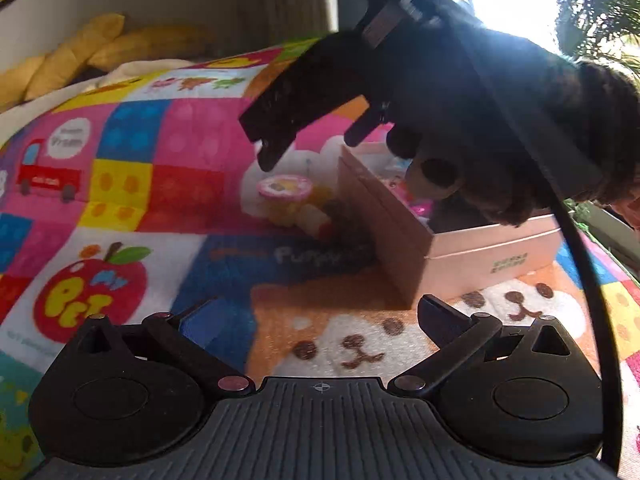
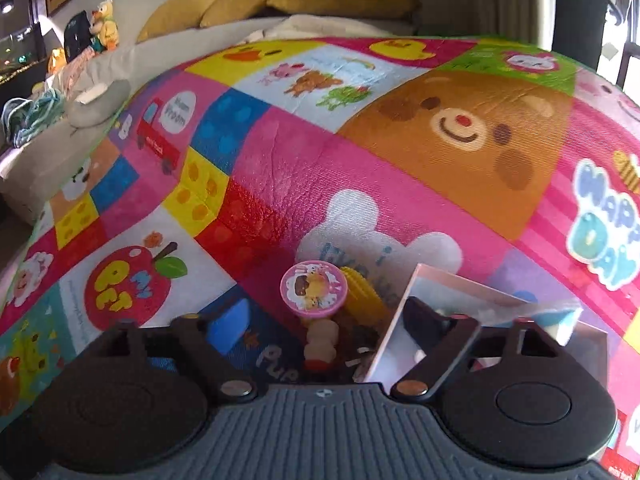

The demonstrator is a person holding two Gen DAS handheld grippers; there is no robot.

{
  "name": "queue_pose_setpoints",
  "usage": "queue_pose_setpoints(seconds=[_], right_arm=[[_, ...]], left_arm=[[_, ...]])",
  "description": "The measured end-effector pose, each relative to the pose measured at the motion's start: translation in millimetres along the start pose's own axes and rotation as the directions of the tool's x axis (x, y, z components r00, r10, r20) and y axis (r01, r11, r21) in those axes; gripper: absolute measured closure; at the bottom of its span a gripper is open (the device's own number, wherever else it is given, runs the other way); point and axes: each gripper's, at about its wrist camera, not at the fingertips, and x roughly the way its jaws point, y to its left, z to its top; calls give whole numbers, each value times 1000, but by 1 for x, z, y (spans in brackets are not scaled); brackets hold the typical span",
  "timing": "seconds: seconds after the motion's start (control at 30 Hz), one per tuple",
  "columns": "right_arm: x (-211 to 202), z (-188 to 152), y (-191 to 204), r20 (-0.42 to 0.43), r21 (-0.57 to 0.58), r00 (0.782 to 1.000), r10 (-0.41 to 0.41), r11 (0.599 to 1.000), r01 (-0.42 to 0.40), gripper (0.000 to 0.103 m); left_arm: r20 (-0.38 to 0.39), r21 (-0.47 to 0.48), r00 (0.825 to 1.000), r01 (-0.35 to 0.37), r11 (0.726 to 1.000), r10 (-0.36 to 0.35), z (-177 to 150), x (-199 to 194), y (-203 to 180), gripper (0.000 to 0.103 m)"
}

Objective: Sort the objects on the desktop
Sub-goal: 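Grasp the pink jelly cup with the left gripper while the right grasps the yellow corn toy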

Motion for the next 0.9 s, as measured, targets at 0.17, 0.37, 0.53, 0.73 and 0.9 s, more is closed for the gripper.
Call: queue_pose_setpoints(seconds=[0.17,0.37,0.53,0.73,0.9], right_arm=[[67,5,25,-152,-51,984,-88,995,81,49],[8,-9,31,-170,-51,959,225,970,-237,49],[-17,3,32,-85,-143,990,115,982,-126,38],[62,11,21,-194,-172,974,-117,982,84,63],[80,11,32,-132,-304,953,-272,926,222,72]], left_arm=[[-31,-46,998,-63,997,62,-8,0,28,0],[-18,-25,999,26,999,-27,-12,-4,26,0],[-18,-18,998,54,998,-54,-12,2,19,0],[-15,-42,1000,24,999,-25,-13,4,23,0],[-29,-61,999,15,998,-16,-17,8,28,0]])
